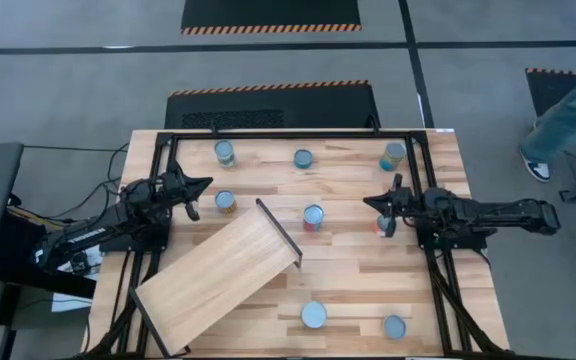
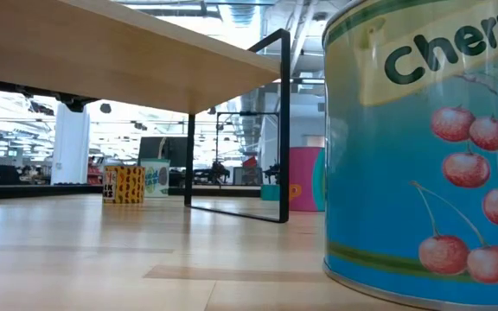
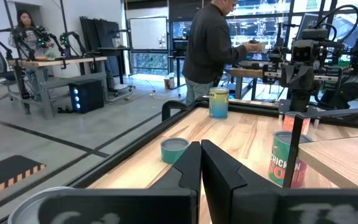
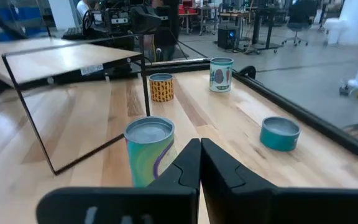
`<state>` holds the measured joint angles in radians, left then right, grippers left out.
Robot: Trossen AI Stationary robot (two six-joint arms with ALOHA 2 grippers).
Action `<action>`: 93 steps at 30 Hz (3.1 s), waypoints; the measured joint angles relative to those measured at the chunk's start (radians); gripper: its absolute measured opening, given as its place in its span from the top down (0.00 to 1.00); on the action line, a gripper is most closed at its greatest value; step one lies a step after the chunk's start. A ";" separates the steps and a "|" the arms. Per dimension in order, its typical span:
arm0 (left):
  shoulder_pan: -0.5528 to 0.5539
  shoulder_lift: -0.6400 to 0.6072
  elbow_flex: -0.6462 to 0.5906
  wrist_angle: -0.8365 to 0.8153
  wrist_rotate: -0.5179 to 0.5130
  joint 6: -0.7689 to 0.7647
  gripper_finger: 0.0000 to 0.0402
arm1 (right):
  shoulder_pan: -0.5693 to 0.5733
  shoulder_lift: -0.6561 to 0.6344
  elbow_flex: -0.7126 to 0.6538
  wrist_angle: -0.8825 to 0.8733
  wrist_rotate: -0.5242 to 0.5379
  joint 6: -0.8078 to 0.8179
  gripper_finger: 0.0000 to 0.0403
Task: Pick and place cans onto a shelf
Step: Put the top canned cherries on the shelf
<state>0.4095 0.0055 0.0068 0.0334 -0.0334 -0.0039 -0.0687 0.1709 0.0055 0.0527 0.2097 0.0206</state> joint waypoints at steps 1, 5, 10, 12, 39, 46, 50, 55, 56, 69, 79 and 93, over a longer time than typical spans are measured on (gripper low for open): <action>0.000 0.000 0.000 0.000 0.000 -0.004 1.00 | -0.003 0.000 0.000 0.001 0.002 -0.028 0.92; 0.000 0.000 0.000 0.000 0.000 -0.045 1.00 | -0.019 0.000 0.000 0.018 0.005 -0.185 0.92; 0.000 0.000 0.000 0.004 0.009 -0.067 1.00 | -0.018 0.000 0.000 0.107 0.003 -0.157 0.92; 0.000 0.000 0.000 0.014 0.000 -0.033 1.00 | -0.017 -0.001 0.000 0.135 0.002 -0.069 0.92; 0.000 0.000 0.000 0.025 -0.084 0.056 1.00 | -0.243 0.346 0.424 -0.331 0.394 0.378 0.97; 0.000 0.000 0.000 0.013 -0.065 0.051 1.00 | -0.487 0.678 0.675 -0.654 0.235 0.423 0.97; 0.000 0.000 0.000 0.010 -0.053 0.048 1.00 | -0.629 0.840 0.762 -0.714 0.102 0.425 0.93; 0.000 0.000 0.000 0.010 -0.051 0.047 1.00 | -0.731 0.991 0.853 -0.785 0.102 0.416 0.82; 0.000 0.000 0.000 0.010 -0.051 0.047 1.00 | -0.747 1.013 0.866 -0.798 0.101 0.408 0.79; 0.000 0.000 0.000 0.010 -0.052 0.046 1.00 | -0.822 1.217 0.938 -0.844 0.101 0.387 0.67; 0.000 0.000 0.000 0.009 -0.051 0.046 1.00 | -0.823 1.259 0.941 -0.849 0.109 0.363 0.77; 0.000 0.000 0.000 0.009 -0.051 0.047 1.00 | -0.801 1.244 0.940 -0.856 0.066 0.307 0.97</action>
<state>0.4091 0.0059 0.0070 0.0425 -0.0842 0.0436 -0.8695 1.4148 0.9455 -0.8032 0.2757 0.3279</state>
